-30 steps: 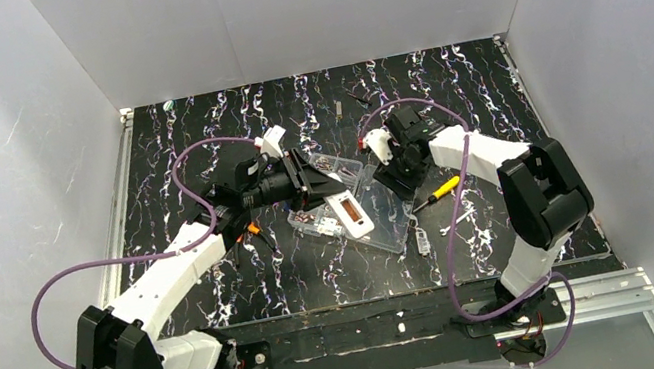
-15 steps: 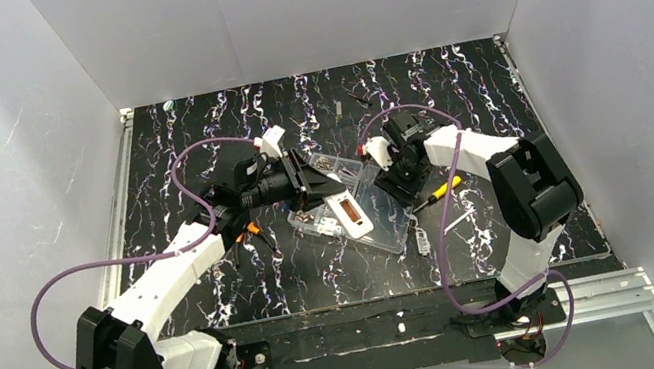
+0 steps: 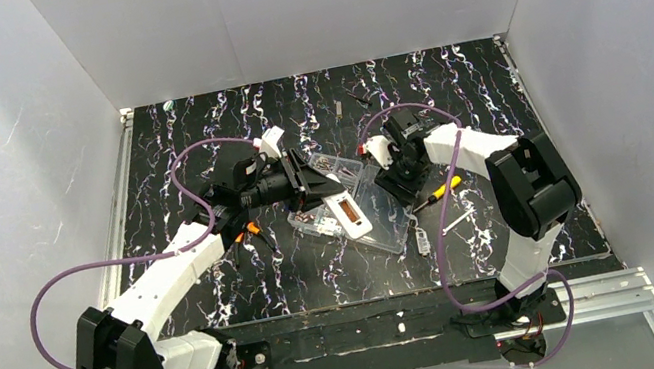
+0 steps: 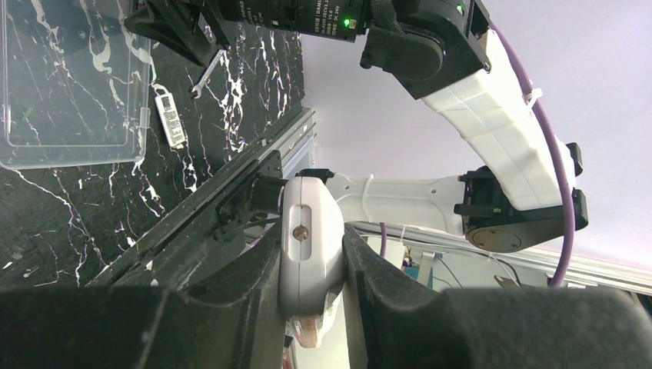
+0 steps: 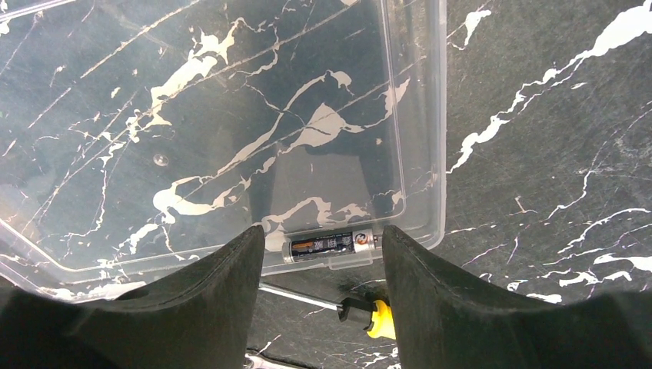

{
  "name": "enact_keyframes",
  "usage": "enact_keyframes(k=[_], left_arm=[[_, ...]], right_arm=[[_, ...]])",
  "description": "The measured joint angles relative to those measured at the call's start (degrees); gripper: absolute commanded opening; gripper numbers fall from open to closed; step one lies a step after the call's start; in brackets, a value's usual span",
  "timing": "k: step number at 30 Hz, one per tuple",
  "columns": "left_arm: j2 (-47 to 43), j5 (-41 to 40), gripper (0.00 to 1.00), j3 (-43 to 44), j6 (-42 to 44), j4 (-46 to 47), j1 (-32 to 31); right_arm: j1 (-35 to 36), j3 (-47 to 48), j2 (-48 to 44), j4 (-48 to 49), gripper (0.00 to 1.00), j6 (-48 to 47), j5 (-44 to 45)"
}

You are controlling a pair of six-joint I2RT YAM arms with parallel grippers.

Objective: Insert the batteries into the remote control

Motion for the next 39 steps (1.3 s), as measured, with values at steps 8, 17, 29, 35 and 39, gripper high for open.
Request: enact_keyframes(k=[8,17,29,35,39], left_arm=[[0.00,0.04,0.00,0.00,0.00,0.00,0.00],[0.00,0.61,0.00,0.02,0.00,-0.04,0.20],[0.00,1.01,0.00,0.02,0.00,-0.17,0.22],[0.00,1.03,0.00,0.04,-0.04,-0.46,0.22],[0.00,1.03,0.00,0.07,-0.04,-0.46,0.22]], right_arm=[[0.00,0.50,0.42,-0.55,0.65,-0.57,0.04],[0.00,-1.49,-0.94,0.83,0.65,-4.39,-0.11],[0.00,-2.51,-1.64,1.49,0.61,-7.39,-0.13],[0.00,-2.49,-1.60,1.44,0.54,-7.80,0.11],[0.00,-2.47,-1.60,1.31,0.50,-7.78,0.42]])
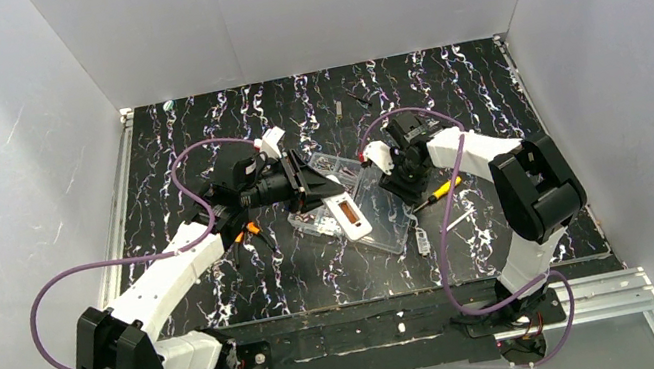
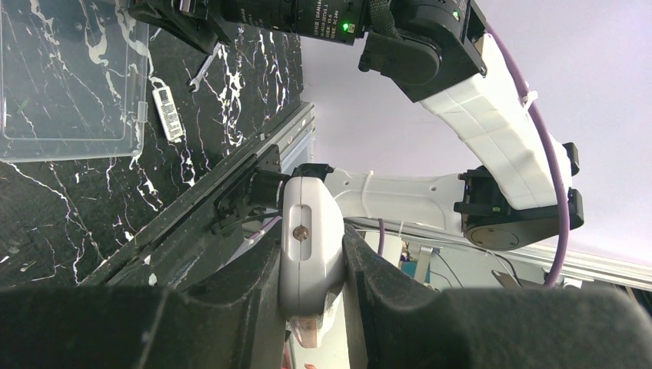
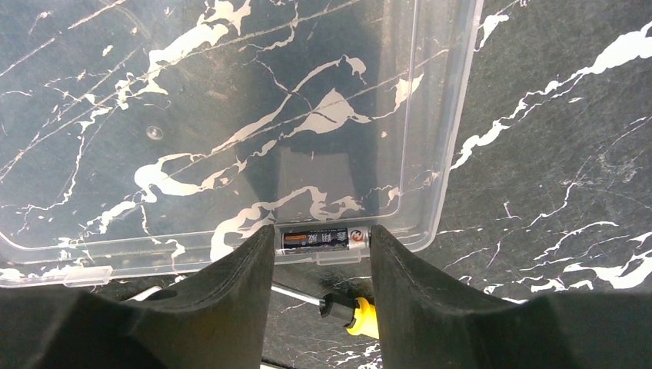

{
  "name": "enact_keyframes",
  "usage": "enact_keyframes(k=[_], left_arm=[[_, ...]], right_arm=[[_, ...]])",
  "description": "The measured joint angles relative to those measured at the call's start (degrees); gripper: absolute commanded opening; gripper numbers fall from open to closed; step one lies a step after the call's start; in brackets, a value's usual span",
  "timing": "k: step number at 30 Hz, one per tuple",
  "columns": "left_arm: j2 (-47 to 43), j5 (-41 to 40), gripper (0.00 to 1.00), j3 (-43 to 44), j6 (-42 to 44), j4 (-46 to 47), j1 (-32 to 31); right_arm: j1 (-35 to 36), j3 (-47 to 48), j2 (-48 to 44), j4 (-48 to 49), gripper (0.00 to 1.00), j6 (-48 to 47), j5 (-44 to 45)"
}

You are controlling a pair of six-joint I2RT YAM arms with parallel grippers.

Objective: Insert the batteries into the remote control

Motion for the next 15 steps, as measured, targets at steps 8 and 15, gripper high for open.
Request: enact_keyframes(k=[8,15], left_arm=[[0.00,-0.02,0.00,0.09,0.00,-0.02,0.00],[0.00,-0.17,0.00,0.09,0.00,0.00,0.00]], right_arm=[[-0.04,0.52,0.09,-1.42,0.44,0.72,-0.81],[-0.44,1.55,-0.09,-3.06,0.42,3.17,-3.98]])
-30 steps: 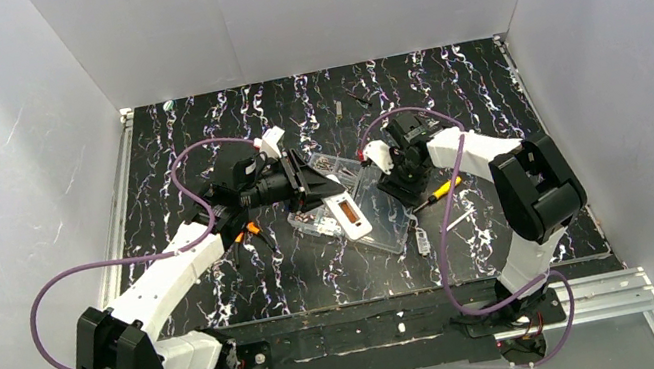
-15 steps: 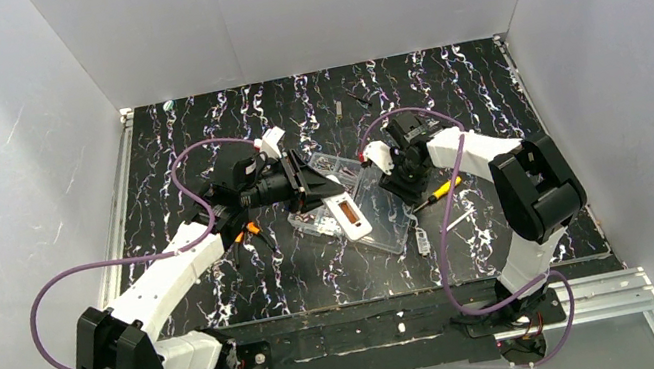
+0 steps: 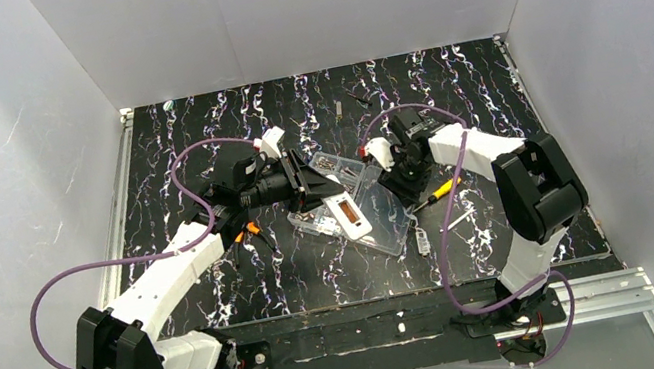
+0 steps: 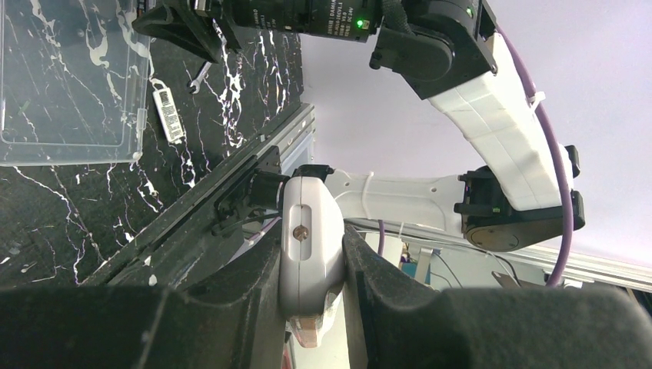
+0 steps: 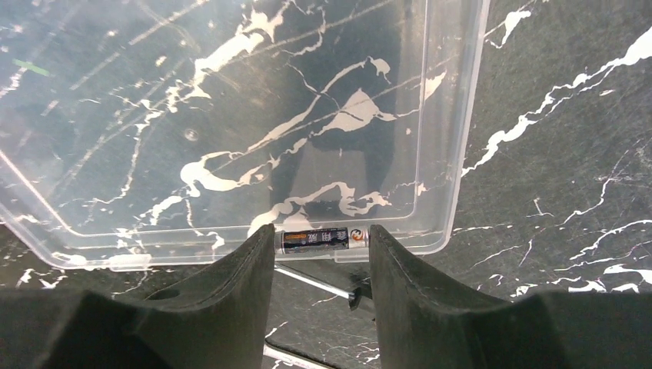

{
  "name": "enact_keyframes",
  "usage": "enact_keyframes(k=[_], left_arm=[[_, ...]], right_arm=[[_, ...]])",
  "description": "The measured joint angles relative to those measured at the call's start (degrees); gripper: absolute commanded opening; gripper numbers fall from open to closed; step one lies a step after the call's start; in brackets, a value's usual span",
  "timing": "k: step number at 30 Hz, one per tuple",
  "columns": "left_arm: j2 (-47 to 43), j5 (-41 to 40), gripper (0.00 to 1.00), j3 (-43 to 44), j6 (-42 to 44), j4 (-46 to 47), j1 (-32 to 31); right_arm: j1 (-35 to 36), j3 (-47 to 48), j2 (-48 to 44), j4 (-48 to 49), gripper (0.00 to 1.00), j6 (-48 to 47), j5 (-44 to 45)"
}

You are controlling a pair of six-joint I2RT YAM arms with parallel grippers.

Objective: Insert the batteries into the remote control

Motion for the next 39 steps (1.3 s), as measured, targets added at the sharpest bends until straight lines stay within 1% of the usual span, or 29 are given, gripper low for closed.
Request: enact_keyframes(k=[6,10,15,21,28,32,34,37,39], left_arm=[[0.00,-0.22,0.00,0.00,0.00,0.00,0.00],[0.00,-0.31,0.00,0.00,0.00,-0.02,0.00],[0.00,-0.33,0.00,0.00,0.00,0.00,0.00],[0.00,-0.33,0.00,-0.02,-0.20,0.15,0.00],[0.00,-0.33,0.00,0.00,-0.22,0.48,0.00],[0.02,-0.31,0.00,-0.02,-0.24,0.55,0.00],[0.15,-0.24,0.00,-0.02,-0.24,0.90,0.00],[0.42,-0.20,0.00,-0.02,0.07,0.26,0.00],[0.44,-0.20,0.00,-0.02,0.42,-0.04,0.00]], right_arm=[[-0.11,0.31,-3.54,0.20,0.43,3.52,-3.34],[-0.11,0.31,-7.32,0.35,0.43,5.97,-3.61],[-0.17,-1.25,-11.26,0.63,0.45,10.25,-0.96],[-1.20,-4.66,-12.55,0.31,0.45,14.95,1.29],[-5.79,-5.62,-12.52,1.70,0.42,20.37,4.57],[-9.46,-5.03,-10.38,3.72,0.42,23.02,9.16],[-10.49,-2.16,-4.79,4.72,0.47,24.72,13.75],[-10.99,2.95,1.18,5.03,0.48,28.09,17.31],[-11.91,4.17,2.69,4.85,0.48,31.87,18.23]])
